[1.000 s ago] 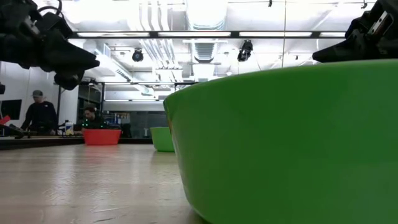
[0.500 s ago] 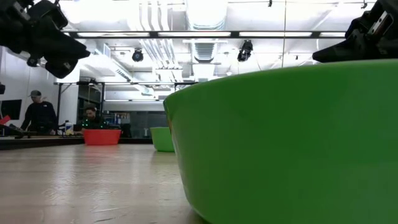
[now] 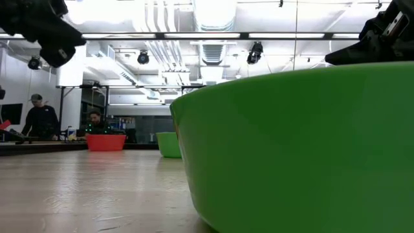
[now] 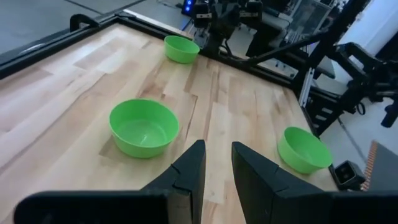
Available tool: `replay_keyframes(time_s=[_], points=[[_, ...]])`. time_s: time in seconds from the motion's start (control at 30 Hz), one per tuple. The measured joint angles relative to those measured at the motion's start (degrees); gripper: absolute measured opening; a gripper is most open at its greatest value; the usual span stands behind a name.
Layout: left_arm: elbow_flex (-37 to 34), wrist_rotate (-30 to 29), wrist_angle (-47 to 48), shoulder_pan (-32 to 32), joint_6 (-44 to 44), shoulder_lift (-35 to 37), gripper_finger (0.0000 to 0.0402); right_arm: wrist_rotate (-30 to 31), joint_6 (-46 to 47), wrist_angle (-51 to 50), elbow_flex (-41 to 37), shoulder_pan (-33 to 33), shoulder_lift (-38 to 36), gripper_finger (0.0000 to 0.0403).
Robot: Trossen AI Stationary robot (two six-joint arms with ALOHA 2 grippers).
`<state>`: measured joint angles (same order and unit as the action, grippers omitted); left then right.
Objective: Nest bowls inside each other
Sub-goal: Move the gray bowl to the center of the table
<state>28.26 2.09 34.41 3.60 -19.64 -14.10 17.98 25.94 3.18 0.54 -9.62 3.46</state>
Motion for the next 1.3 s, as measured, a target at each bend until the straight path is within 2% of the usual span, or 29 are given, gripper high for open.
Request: replay_keyframes(time_s=[0.2, 0.43, 0.7, 0.87, 1.1, 1.3], points=[[6.11, 0.72, 6.42, 0.0, 4.32, -3.54, 0.0083, 0.0, 0.01, 0.0, 0.01, 0.01, 0.01, 0.0008], [14.9, 2.48, 18.53, 0.0, 4.41, -8.96, 0.0083, 0.0, 0.01, 0.0, 0.01, 0.0, 0.01, 0.0008], [20.25, 4.86, 25.09, 0.0, -5.77, -14.59, 0.0083, 0.0, 0.01, 0.01, 0.01, 0.01, 0.02, 0.0008], [22.77, 4.87, 27.27, -0.21, -10.0, -17.82, 0.0083, 0.0, 0.01, 0.0, 0.0, 0.01, 0.0, 0.0008], [23.96, 4.02, 25.64, -3.16, -9.84, -20.19, 0.0083, 0.0, 0.01, 0.0, 0.01, 0.0, 0.01, 0.0008], [22.89, 0.96, 24.81, -8.6, -14.99, -20.48, 0.0083, 0.0, 0.01, 0.0, 0.01, 0.0, 0.01, 0.0008]])
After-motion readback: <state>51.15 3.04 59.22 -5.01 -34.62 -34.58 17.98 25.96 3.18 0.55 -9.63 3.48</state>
